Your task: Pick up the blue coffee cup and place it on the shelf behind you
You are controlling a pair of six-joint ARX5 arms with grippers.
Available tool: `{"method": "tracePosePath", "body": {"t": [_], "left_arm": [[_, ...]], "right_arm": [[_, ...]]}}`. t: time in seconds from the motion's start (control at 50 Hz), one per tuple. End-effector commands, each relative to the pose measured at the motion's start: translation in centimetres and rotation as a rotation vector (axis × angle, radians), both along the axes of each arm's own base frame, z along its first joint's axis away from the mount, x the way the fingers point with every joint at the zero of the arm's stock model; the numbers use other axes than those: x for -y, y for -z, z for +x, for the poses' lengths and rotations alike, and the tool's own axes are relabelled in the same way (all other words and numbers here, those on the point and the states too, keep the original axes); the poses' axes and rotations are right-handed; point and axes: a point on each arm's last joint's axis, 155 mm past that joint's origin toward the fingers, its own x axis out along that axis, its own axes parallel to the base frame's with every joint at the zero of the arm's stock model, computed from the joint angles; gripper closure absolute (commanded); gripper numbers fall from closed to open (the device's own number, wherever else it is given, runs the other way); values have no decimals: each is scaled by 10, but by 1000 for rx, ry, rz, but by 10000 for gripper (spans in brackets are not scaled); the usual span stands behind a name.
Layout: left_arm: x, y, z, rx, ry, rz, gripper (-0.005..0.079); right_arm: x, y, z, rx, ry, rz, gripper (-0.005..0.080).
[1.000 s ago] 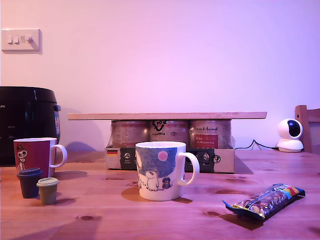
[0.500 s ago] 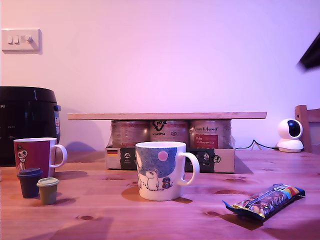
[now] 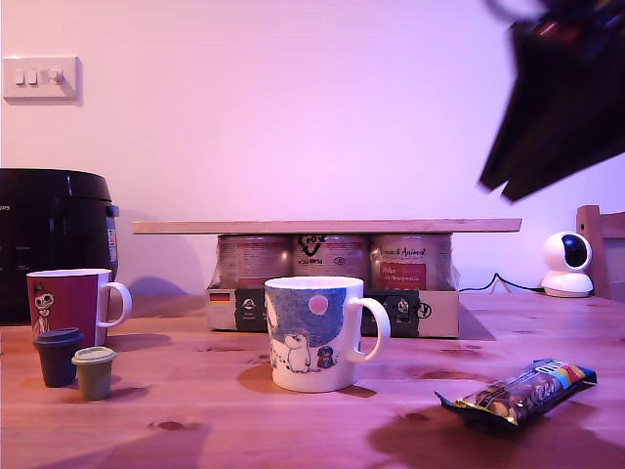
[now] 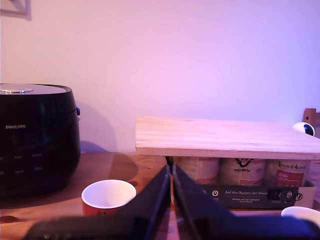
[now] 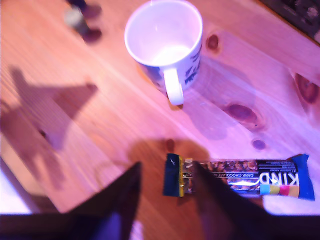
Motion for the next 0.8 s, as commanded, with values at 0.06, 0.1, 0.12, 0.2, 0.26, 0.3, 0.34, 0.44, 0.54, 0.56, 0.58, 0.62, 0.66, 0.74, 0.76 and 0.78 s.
{"method": "tracePosePath", "body": {"t": [0.06, 0.1, 0.12, 0.2, 0.26, 0.3, 0.34, 0.44, 0.54, 0.56, 0.58, 0.62, 0.66, 0.74, 0.76, 0.78], "left_arm": [[0, -7, -2, 22, 1, -6, 763], [0, -7, -2, 22, 1, -6, 763], [0, -7, -2, 22, 1, -6, 763], [0, -7, -2, 22, 1, -6, 763], [0, -7, -2, 21, 1, -6, 763], [0, -7, -2, 21, 1, -6, 763], [0, -7, -2, 21, 0, -6, 763], [0, -7, -2, 21, 1, -6, 763], [0, -7, -2, 21, 0, -6, 763], [0, -7, -2, 21, 1, -6, 763], [0, -7, -2, 21, 0, -6, 763], [0, -7, -2, 21, 0, -6, 763], [0, -7, -2, 21, 0, -6, 763], [0, -7, -2, 20, 0, -6, 763], [0, -7, -2, 20, 0, -6, 763], [0, -7, -2, 20, 0, -6, 763]], "right_arm": [[-10, 9, 4, 13, -57, -42, 270], [-15, 12, 5, 13, -66, -42, 270], [-17, 13, 6, 16, -70, -40, 270], [-25, 17, 10, 18, -84, -39, 270], [-30, 21, 14, 23, -91, -37, 270], [-32, 23, 17, 27, -95, -37, 270], [-35, 25, 20, 33, -99, -36, 270], [-41, 29, 30, 63, -119, -36, 270], [-48, 32, 40, 99, -135, -30, 270], [-49, 33, 42, 104, -137, -29, 270], [-50, 34, 43, 107, -138, -28, 270], [-52, 36, 46, 116, -144, -29, 270], [-53, 37, 48, 124, -152, -31, 270], [-56, 41, 52, 125, -153, -29, 270], [-56, 43, 52, 125, -153, -30, 270], [-56, 44, 53, 124, -153, -31, 271]]}}
